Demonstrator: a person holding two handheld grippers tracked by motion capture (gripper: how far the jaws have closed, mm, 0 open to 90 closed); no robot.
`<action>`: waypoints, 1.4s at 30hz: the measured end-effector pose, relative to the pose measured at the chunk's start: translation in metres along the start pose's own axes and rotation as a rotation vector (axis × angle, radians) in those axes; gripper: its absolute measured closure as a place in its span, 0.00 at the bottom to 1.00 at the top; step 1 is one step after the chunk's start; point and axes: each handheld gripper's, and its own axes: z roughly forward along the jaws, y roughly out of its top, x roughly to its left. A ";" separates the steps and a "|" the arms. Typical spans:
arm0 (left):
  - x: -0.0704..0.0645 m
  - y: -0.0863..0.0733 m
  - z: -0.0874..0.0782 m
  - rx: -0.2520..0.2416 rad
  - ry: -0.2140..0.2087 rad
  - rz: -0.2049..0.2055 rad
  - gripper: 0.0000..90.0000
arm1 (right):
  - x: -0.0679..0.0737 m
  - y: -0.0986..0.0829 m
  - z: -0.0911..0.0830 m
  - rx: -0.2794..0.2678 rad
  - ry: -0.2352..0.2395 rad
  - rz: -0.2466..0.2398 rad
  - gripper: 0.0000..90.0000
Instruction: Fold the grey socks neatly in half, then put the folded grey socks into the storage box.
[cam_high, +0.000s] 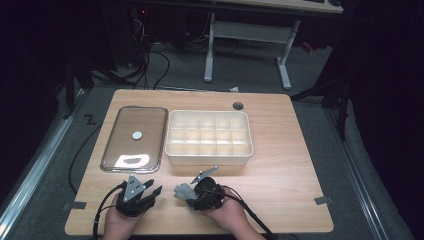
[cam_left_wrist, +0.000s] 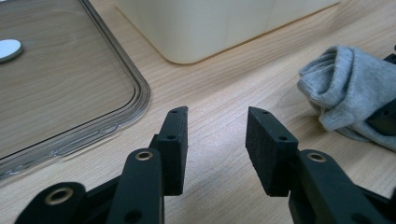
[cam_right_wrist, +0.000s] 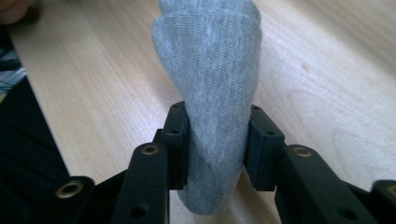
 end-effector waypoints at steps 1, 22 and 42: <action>0.000 0.000 0.000 0.000 0.000 -0.001 0.66 | 0.002 0.001 0.000 0.002 -0.009 -0.006 0.76; -0.006 0.000 0.004 0.010 -0.050 0.035 0.57 | -0.032 -0.021 -0.069 0.023 -0.243 0.033 0.77; -0.014 0.006 0.009 -0.011 -0.062 0.055 0.50 | -0.061 -0.040 -0.106 0.062 -0.323 0.101 0.77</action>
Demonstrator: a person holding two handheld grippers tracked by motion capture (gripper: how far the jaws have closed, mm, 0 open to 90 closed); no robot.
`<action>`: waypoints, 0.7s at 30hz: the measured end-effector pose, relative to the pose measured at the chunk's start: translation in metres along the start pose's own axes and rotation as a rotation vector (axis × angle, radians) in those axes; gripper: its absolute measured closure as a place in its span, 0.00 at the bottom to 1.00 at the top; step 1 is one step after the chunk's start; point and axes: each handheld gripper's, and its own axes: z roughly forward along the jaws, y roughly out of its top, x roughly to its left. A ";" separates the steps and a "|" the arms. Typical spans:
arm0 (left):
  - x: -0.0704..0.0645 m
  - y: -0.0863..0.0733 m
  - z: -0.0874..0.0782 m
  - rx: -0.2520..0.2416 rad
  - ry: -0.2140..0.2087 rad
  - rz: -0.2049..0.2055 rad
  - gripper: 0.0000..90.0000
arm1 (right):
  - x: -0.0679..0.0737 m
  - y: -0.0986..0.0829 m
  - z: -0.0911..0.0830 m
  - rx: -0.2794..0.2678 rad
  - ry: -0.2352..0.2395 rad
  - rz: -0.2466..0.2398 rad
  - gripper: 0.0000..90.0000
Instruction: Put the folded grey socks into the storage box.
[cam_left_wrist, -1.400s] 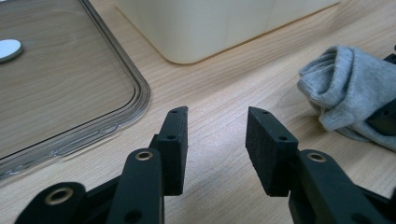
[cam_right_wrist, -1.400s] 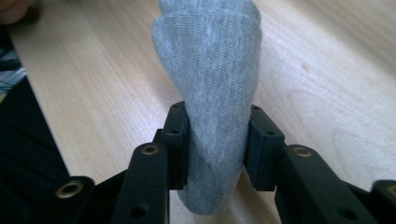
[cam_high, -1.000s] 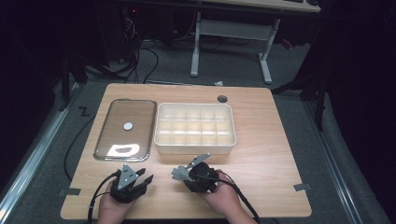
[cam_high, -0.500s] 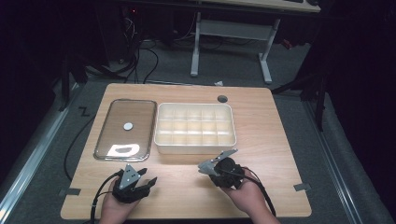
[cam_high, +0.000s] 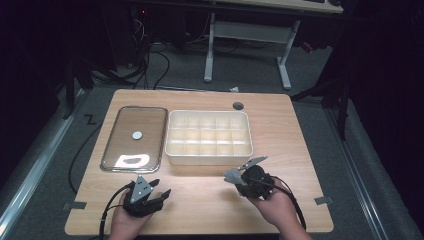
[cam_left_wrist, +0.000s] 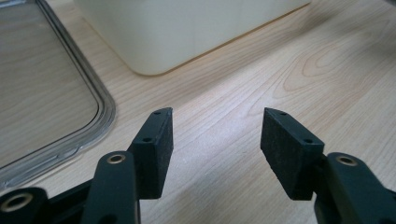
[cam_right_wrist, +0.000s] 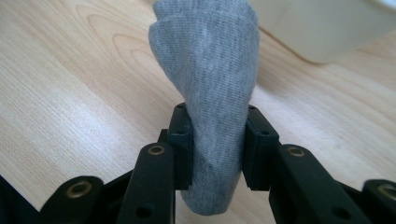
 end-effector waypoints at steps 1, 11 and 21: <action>-0.001 0.000 0.001 0.000 0.001 0.005 0.50 | -0.001 0.001 -0.003 -0.003 -0.001 0.004 0.77; 0.003 -0.004 -0.004 0.011 0.007 0.000 0.48 | -0.015 0.018 -0.020 0.023 -0.016 0.016 0.77; 0.002 -0.003 -0.004 0.004 -0.012 -0.004 0.49 | -0.035 0.050 -0.040 0.045 -0.022 0.024 0.77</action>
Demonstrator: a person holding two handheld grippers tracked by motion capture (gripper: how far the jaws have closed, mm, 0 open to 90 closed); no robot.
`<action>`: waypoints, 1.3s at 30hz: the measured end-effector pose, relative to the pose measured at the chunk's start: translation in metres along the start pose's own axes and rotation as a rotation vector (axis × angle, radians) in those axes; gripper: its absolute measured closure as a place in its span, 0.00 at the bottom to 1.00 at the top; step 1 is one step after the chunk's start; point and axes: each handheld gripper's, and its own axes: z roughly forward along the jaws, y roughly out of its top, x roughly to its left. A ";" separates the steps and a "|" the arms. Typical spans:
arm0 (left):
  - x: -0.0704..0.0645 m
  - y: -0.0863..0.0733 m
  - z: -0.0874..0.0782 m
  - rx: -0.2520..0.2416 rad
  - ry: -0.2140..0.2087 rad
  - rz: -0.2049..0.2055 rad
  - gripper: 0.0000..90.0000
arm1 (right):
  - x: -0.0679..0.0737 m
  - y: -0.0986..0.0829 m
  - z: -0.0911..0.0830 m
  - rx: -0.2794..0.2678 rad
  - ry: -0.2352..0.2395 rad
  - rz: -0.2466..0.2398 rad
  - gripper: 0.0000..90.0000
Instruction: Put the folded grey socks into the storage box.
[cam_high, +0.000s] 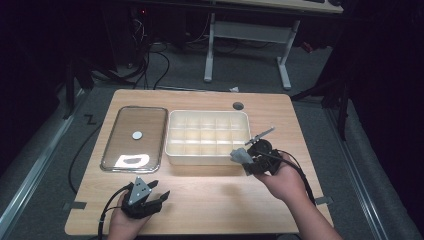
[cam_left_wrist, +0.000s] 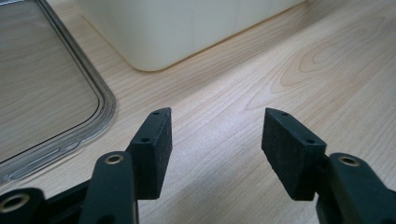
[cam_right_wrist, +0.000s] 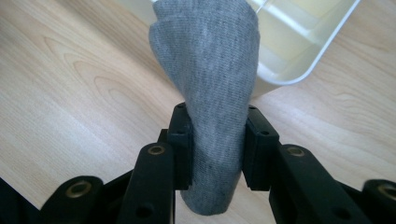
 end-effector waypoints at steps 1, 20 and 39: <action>0.000 0.001 0.001 0.000 -0.005 0.001 0.49 | -0.001 0.003 -0.001 0.004 0.000 0.005 0.77; 0.004 0.002 0.002 -0.013 -0.003 -0.007 0.47 | -0.028 0.040 -0.004 0.059 -0.009 0.016 0.77; 0.003 0.001 0.004 -0.009 -0.013 -0.004 0.46 | -0.039 0.074 0.024 0.134 0.003 0.026 0.77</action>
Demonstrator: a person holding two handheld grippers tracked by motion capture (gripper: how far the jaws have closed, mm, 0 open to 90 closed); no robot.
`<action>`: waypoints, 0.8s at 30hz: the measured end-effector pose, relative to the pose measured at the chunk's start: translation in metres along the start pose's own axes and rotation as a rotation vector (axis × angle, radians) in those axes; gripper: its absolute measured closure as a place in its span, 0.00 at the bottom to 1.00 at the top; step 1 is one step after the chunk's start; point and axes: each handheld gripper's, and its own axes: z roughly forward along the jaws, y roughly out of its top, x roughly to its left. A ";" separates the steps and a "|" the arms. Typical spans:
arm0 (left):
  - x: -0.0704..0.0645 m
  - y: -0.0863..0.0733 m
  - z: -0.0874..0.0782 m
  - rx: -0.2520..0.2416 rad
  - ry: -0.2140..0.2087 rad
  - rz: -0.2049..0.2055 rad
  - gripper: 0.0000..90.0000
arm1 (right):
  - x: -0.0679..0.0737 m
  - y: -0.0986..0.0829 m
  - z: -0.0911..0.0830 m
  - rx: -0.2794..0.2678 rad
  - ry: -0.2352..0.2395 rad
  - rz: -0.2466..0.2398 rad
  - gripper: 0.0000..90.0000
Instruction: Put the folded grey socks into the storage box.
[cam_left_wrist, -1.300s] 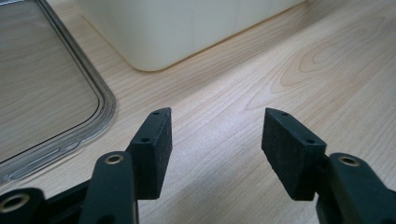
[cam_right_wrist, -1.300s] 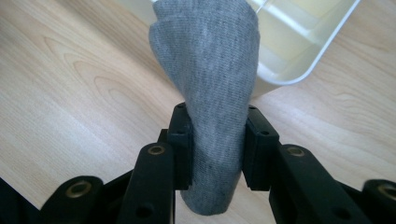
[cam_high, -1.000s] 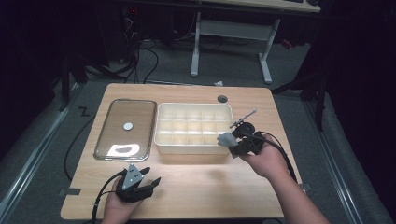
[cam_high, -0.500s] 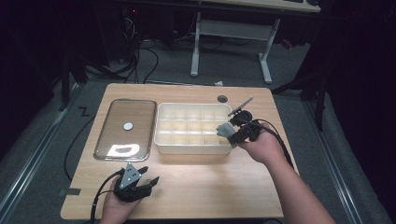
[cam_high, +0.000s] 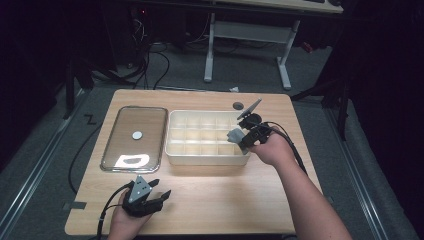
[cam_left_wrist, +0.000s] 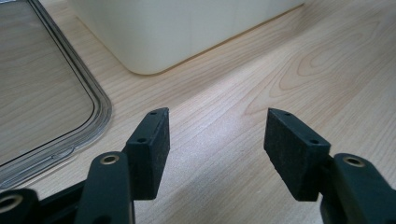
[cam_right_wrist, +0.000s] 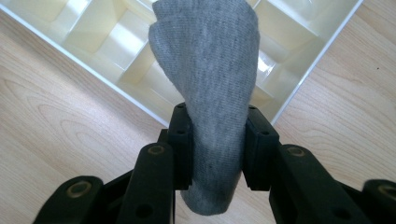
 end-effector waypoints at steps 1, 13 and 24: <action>0.001 0.000 0.000 -0.001 0.003 -0.005 0.46 | -0.001 0.003 0.000 0.001 0.003 0.007 0.77; 0.003 0.000 -0.002 -0.009 0.007 -0.001 0.45 | -0.008 0.014 0.024 0.103 -0.014 0.020 0.77; 0.000 0.000 0.001 0.007 -0.010 0.017 0.45 | -0.010 0.016 0.055 0.222 -0.048 0.040 0.78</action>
